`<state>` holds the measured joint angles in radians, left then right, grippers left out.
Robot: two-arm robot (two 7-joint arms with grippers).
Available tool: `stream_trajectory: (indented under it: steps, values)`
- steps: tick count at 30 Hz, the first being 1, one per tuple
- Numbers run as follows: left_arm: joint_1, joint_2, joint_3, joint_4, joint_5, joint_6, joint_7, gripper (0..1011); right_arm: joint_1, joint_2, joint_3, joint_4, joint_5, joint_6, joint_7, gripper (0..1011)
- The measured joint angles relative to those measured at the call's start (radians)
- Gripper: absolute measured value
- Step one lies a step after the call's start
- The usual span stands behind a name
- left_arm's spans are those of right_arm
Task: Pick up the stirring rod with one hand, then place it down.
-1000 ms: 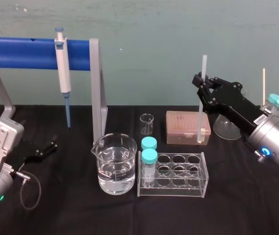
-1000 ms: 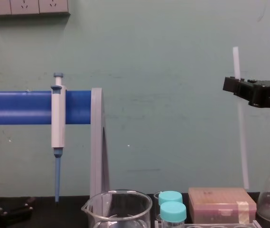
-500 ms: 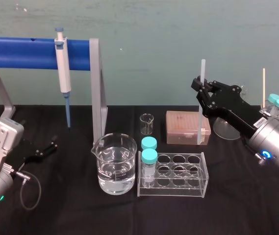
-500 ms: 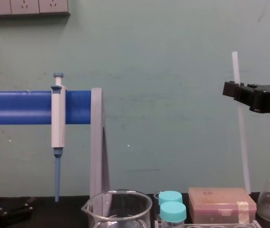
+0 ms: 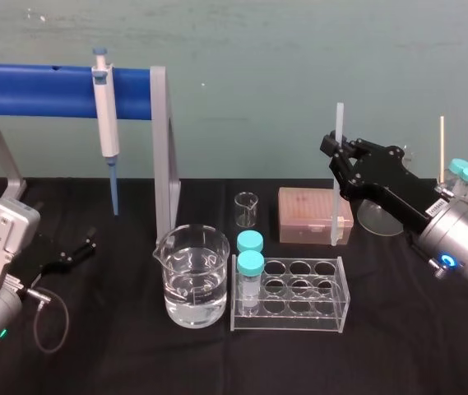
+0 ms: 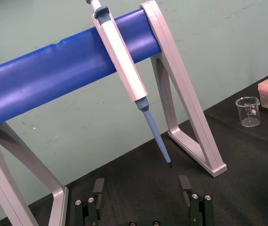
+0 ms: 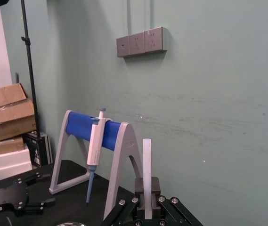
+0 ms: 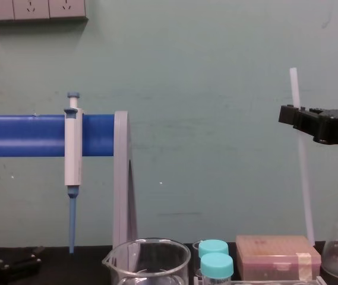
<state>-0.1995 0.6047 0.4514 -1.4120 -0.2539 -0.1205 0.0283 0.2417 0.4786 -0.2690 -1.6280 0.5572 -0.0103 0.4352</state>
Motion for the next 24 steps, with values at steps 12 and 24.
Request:
stream_trajectory:
  steps: [12, 24]
  values:
    - [0.0, 0.0, 0.0, 0.0, 0.0, 0.0, 0.0, 1000, 0.007, 0.004, -0.005, 0.011, 0.004, -0.001, 0.006, 74]
    - [0.0, 0.0, 0.0, 0.0, 0.0, 0.0, 0.0, 1000, 0.017, 0.005, -0.006, 0.03, 0.008, -0.002, 0.009, 74]
